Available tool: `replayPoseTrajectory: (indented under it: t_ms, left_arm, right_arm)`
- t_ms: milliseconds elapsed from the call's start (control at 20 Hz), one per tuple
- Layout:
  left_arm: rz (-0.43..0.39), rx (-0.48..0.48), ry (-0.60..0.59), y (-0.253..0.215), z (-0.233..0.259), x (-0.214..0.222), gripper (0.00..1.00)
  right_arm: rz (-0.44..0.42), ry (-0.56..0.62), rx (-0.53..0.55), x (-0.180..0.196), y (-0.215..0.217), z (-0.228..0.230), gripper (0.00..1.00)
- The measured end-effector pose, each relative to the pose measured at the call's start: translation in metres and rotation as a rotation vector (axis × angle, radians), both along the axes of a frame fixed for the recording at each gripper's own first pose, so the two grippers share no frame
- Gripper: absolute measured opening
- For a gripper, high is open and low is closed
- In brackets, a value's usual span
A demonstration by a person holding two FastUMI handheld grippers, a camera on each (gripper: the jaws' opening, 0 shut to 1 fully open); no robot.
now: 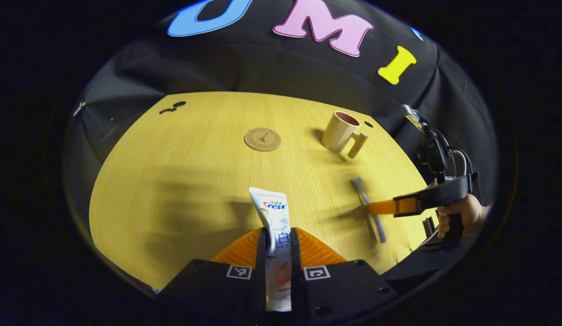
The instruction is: Put the toothbrush and toothpaste on the desktop into the cup, then pick up the cup and place it on the coaster on the desktop.
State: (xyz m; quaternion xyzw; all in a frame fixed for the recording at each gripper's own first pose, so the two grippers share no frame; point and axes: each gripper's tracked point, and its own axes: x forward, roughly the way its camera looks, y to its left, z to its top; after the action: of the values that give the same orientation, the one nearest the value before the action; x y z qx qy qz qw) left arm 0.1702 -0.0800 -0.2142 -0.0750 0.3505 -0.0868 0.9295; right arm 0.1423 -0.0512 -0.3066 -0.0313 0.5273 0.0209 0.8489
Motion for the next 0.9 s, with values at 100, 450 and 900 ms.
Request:
replayPoseTrajectory:
  t_ms: [100, 450, 900]
  left_arm:
    - [0.009, -0.008, -0.023, -0.005, 0.010, 0.009, 0.27]
    - [0.007, -0.043, -0.143, -0.035, 0.058, 0.054, 0.27]
    - [-0.039, -0.162, -0.405, -0.107, 0.156, 0.155, 0.27]
  right_arm:
    - [0.014, -0.004, -0.003, 0.001, -0.009, 0.005, 0.06]
    - [0.035, -0.066, 0.115, 0.009, -0.018, 0.041, 0.05]
    - [0.062, -0.179, 0.183, 0.040, -0.059, 0.093, 0.05]
